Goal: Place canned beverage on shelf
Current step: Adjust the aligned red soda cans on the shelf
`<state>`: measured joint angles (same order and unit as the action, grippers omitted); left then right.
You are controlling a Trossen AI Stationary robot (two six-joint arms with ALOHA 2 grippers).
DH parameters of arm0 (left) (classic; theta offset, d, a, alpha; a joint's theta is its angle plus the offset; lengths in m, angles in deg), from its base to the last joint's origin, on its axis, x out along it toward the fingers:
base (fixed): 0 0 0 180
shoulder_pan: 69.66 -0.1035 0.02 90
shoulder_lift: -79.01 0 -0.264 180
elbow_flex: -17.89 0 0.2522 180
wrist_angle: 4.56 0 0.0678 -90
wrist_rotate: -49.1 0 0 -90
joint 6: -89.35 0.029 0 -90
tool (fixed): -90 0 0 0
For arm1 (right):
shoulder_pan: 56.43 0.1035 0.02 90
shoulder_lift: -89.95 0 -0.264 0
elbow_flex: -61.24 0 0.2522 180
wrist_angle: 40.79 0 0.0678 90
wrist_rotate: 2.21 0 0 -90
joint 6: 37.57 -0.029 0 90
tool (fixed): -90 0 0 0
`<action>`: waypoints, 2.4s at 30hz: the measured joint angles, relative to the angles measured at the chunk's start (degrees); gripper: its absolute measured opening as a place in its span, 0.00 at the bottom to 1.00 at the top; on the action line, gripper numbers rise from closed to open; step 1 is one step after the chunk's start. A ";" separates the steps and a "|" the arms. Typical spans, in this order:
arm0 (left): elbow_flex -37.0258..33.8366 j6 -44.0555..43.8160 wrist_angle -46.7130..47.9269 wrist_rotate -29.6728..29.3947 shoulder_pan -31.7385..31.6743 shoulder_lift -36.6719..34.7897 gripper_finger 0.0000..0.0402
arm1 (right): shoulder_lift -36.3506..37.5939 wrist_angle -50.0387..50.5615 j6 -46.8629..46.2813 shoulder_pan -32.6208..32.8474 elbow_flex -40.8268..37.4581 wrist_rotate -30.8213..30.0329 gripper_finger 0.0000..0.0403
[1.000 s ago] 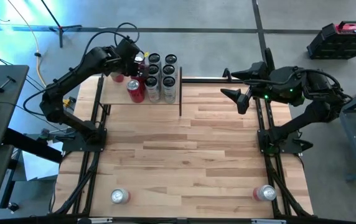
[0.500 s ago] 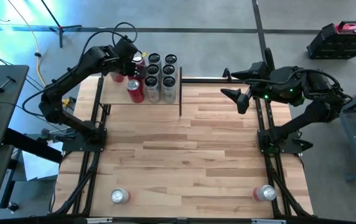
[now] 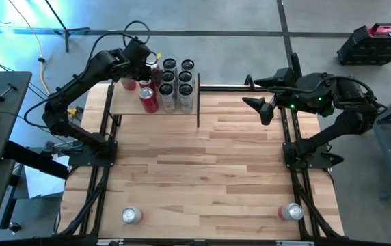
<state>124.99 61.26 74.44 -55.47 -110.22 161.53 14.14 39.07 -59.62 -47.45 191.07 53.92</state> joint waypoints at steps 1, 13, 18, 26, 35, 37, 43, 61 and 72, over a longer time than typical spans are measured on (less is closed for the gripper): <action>0.22 0.18 -0.28 0.02 -0.08 0.02 0.00 | 0.00 0.00 0.00 0.00 0.00 -0.08 0.86; 1.41 1.44 -7.08 -0.46 -5.20 2.07 0.00 | 0.00 -0.19 0.31 0.00 0.00 -0.63 0.86; 1.39 2.33 -7.26 1.36 -7.09 4.93 0.00 | 0.00 -0.83 0.06 0.00 0.00 -0.63 0.86; 1.42 3.26 -7.92 1.79 -7.21 6.12 0.00 | 0.00 -0.81 -1.49 0.00 0.00 -0.65 0.86; 1.42 3.26 -4.81 0.58 -7.50 4.46 0.00 | -0.62 -0.83 -0.71 0.00 0.00 -0.70 0.86; 1.42 3.26 -5.07 0.63 -7.50 4.48 0.00 | -0.78 -0.81 -0.07 0.00 -0.02 -0.68 0.86; 1.42 3.25 -5.99 1.00 -7.43 4.48 0.00 | -1.01 -0.81 -0.02 0.00 -0.02 -0.72 0.86; 1.11 3.24 -6.37 0.66 -7.43 4.96 0.00 | -1.01 -0.81 -0.66 0.00 -0.02 -0.66 0.86; 1.20 2.88 -4.25 -0.14 -7.43 4.96 0.00 | -1.01 -0.81 -1.03 0.00 -0.02 -0.65 0.86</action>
<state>126.19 64.14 70.19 -55.60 -117.65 166.49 13.13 38.26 -60.64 -47.45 191.05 53.27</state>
